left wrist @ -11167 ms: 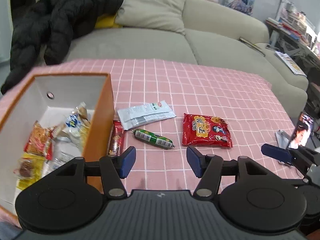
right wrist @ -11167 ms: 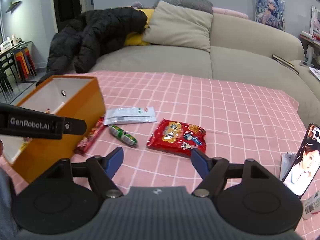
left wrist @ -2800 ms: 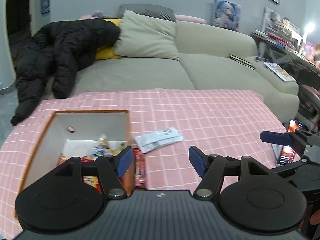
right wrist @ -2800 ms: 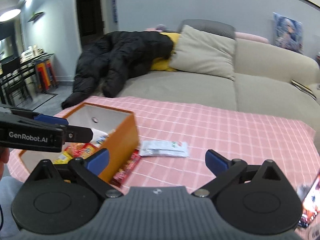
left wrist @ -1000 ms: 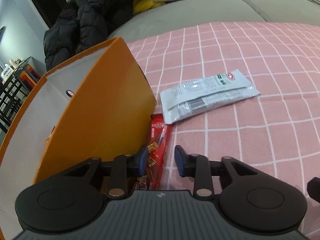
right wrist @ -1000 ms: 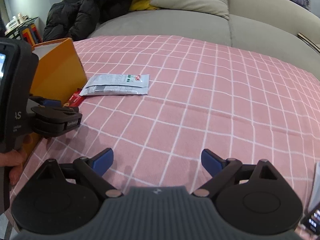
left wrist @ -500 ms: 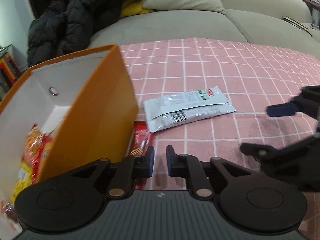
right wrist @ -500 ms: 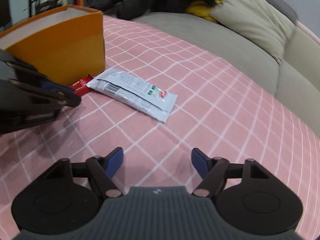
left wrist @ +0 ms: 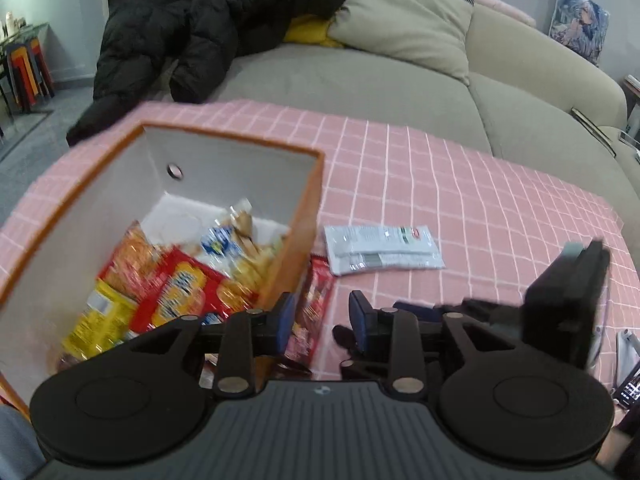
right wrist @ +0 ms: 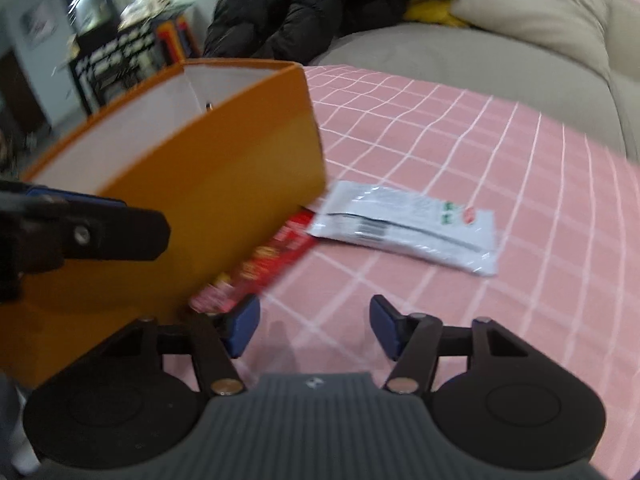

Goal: Organize snacks
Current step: 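Grasp the red wafer bar beside the box with the right tool, then lower the open left tool over the white packet while right tool holds the wafer bar, then close the left tool on the white packet, then carry the white packet with left tool while right tool carries the wafer bar over the box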

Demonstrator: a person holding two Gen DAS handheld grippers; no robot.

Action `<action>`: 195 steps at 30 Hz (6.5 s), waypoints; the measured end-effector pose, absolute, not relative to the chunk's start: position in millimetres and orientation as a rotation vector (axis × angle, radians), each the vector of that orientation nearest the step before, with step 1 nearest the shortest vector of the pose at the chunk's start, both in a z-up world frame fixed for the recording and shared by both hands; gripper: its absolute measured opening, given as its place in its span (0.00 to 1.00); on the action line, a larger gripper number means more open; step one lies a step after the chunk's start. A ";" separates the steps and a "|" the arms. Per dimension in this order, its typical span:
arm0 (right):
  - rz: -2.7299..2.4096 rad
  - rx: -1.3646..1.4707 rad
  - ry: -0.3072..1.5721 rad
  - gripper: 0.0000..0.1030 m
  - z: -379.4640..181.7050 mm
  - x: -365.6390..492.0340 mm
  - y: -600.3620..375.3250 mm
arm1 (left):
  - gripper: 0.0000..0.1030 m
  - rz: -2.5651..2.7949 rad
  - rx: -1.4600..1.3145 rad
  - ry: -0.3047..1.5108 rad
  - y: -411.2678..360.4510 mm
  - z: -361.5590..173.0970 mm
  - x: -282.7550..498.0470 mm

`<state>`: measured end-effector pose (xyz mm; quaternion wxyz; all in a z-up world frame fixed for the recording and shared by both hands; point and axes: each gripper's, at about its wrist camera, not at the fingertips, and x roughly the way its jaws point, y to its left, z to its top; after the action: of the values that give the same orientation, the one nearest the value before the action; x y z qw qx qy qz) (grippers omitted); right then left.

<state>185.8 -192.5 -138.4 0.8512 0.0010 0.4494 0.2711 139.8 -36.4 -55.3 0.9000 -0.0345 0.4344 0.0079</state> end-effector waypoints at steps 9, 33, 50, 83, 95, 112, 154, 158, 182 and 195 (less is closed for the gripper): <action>0.405 0.204 1.010 0.45 -146.6 195.1 -161.2 | 0.36 0.072 -0.035 0.900 5.4 -45.9 151.4; 0.348 0.023 0.981 0.40 -133.4 176.2 -162.0 | 0.39 0.051 -0.087 0.840 14.4 -42.8 149.7; 0.293 -0.111 1.002 0.20 -137.3 142.7 -173.2 | 0.45 -0.100 -0.051 0.827 -6.1 -33.0 132.7; 0.014 -0.045 1.020 0.20 -141.6 170.5 -286.2 | 0.75 -0.273 0.023 0.940 -114.5 -139.1 238.3; -0.002 -0.025 0.994 0.20 -146.4 214.9 -297.6 | 0.80 -0.256 0.035 1.015 -139.8 -174.6 276.2; -0.023 -0.018 1.010 0.34 -148.3 187.5 -297.1 | 0.56 -0.307 0.162 0.974 -143.8 -173.1 249.4; 0.186 0.089 0.855 0.20 -7.8 45.2 -239.1 | 0.55 -0.375 0.165 0.804 -51.3 -14.1 82.4; 0.274 0.110 0.836 0.20 16.8 57.9 -208.6 | 0.55 -0.360 0.181 0.767 -13.4 8.0 88.6; 0.498 -0.245 0.994 0.20 -27.7 213.5 -12.7 | 0.55 -0.254 0.248 0.996 116.5 -52.5 236.1; 0.537 -0.517 1.022 0.20 -78.3 242.2 11.3 | 0.55 -0.250 0.317 1.120 108.1 -98.8 261.7</action>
<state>242.2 11.3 -78.3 0.8066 -0.2415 0.4776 0.2509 261.7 108.1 -98.8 0.8279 0.1491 0.5277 -0.1179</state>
